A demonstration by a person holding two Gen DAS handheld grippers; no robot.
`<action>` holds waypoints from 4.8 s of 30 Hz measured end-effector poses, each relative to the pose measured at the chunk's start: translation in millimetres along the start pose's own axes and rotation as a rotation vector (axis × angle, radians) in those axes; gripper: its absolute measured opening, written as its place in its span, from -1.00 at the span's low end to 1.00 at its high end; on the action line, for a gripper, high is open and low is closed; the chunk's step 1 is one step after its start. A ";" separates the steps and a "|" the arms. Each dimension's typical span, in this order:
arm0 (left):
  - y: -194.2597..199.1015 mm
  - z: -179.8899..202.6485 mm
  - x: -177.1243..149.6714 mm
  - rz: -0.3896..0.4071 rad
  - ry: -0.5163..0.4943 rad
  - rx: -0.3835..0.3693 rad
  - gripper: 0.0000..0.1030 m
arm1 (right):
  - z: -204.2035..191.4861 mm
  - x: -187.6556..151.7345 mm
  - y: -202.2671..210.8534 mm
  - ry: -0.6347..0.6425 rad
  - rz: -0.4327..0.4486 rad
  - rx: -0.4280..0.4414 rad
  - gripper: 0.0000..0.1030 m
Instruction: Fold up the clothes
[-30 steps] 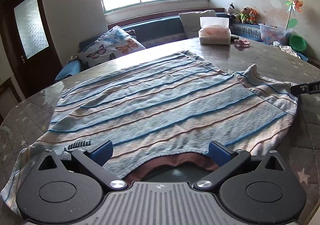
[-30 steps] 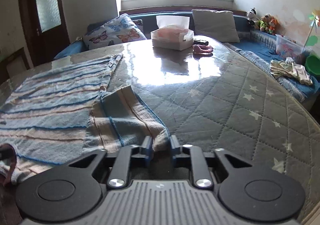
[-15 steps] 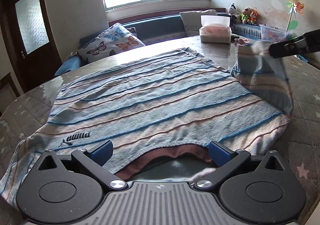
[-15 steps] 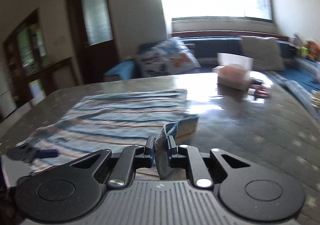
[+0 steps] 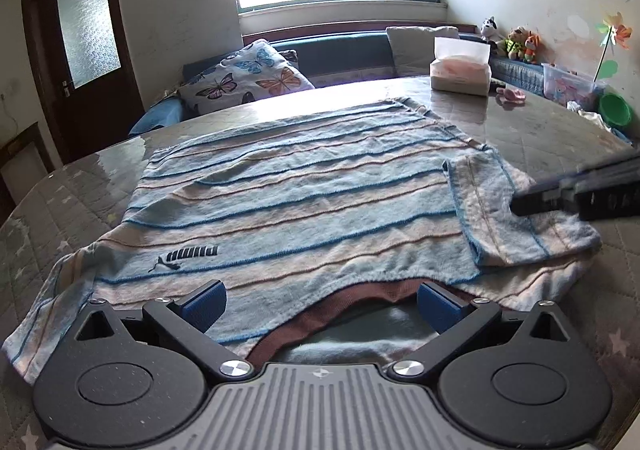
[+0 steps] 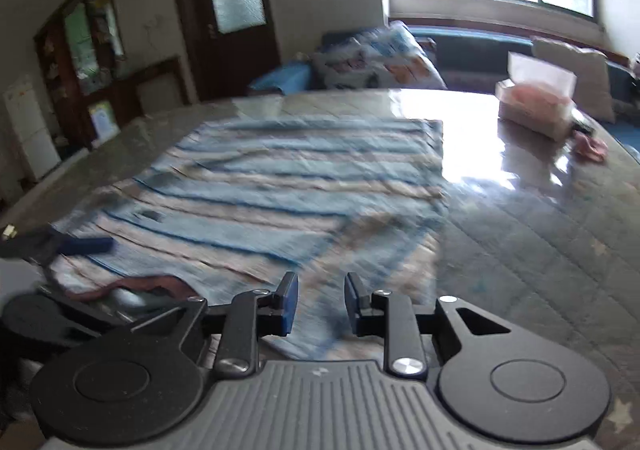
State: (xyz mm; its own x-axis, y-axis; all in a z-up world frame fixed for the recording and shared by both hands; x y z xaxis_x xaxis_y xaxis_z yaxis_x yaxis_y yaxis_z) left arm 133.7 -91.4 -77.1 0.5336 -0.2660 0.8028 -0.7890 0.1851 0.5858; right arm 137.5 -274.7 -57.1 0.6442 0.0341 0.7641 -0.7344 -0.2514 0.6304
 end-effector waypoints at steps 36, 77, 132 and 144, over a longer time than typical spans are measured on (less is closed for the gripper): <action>24.5 -105.8 -4.6 0.016 0.154 0.212 1.00 | -36.9 30.7 -43.8 0.257 -0.035 0.006 0.34; 55.4 -255.2 -86.0 -0.048 0.530 0.250 -0.03 | -301.2 11.2 -103.9 0.592 -0.104 0.356 0.46; 8.9 -159.9 9.2 -0.025 0.199 0.007 -0.56 | -26.4 12.9 -16.2 0.133 -0.027 -0.032 0.46; -29.8 -149.6 11.5 -0.076 0.110 0.029 -0.58 | 15.5 26.6 -35.9 0.085 -0.039 -0.069 0.33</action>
State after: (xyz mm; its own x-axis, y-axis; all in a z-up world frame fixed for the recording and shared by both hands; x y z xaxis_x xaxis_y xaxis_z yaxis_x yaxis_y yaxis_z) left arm 208.9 41.6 -68.8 0.6207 -0.1728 0.7647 -0.7530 0.1402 0.6429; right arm 184.3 -279.8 -61.5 0.6546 0.1254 0.7455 -0.7237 -0.1812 0.6659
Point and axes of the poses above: each gripper's, at about its wrist camera, not at the fingertips, and y roughly against the way its jaws point, z to its right, x to its top, the point moved 10 cm from there along -y, roughly the way its jaws point, and after that the axes turned 1 degree about z, right-handed, at the moved point
